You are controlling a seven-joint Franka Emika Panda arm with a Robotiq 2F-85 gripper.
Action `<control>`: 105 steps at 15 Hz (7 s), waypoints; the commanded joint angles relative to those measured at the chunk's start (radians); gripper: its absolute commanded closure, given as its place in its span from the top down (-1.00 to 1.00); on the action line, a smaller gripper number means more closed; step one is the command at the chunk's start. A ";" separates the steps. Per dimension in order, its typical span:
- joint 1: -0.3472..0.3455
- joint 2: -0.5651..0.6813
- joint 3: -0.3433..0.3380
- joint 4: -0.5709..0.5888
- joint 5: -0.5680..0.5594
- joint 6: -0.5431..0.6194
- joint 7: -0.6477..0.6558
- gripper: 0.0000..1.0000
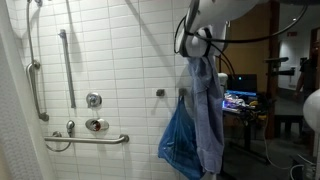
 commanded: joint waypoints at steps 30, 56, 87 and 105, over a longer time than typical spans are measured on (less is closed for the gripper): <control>-0.270 -0.098 -0.066 0.015 -0.090 -0.482 0.473 -0.97; -0.116 0.406 -0.238 0.313 -0.727 -0.777 0.871 -0.97; 0.630 0.526 -0.921 0.488 -1.372 -0.909 1.237 -0.97; 0.910 0.580 -1.055 0.392 -1.640 -0.955 1.763 -0.97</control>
